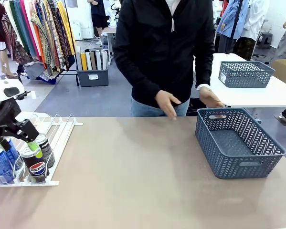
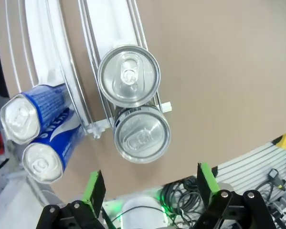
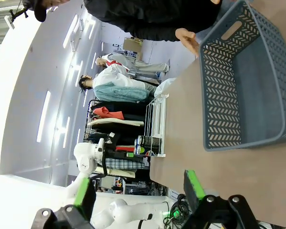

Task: Retrieve and store the cans from the dispenser.
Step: Pick up one can from the Automatic Can Dispenser and place it in the middle of the table.

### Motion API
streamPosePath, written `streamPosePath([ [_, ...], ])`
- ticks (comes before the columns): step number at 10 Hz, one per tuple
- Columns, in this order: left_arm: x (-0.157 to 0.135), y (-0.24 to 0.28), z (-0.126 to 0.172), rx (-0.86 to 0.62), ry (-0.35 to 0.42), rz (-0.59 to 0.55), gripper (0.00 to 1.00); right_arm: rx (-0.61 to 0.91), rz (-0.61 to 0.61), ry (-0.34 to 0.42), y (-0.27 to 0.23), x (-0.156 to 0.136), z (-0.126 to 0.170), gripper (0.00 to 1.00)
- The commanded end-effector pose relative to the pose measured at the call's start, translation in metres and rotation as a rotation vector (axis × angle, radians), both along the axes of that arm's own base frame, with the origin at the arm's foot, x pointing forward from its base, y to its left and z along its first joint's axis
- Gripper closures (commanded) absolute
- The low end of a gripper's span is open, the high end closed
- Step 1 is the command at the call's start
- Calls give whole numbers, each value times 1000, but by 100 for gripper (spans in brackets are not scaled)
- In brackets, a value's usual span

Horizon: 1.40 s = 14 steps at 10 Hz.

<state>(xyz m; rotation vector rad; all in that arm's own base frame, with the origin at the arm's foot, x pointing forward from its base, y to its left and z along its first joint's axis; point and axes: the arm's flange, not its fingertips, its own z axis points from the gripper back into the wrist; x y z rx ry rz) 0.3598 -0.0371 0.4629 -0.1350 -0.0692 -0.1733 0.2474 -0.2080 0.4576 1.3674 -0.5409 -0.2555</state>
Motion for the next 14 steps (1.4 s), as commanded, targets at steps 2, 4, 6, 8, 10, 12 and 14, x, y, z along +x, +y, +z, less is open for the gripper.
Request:
streamPosePath([
  [2,21,-8,-18,59,-7,33,0,-1,5,-21,-2,0,2,0],
  [4,28,-11,-29,62,27,25,0,-1,5,-21,-2,0,2,0],
  [6,35,-14,-38,71,55,22,0,-1,5,-21,-2,0,2,0],
  [8,35,-16,-41,71,55,17,0,-1,5,-21,-2,0,2,0],
  [10,37,-18,-44,75,65,19,0,-1,5,-21,-2,0,2,0],
  [12,38,-18,-44,82,71,27,0,-1,5,-21,-2,0,2,0],
  [14,38,-19,-46,97,80,36,73,-1,5,-21,-2,0,2,0],
])
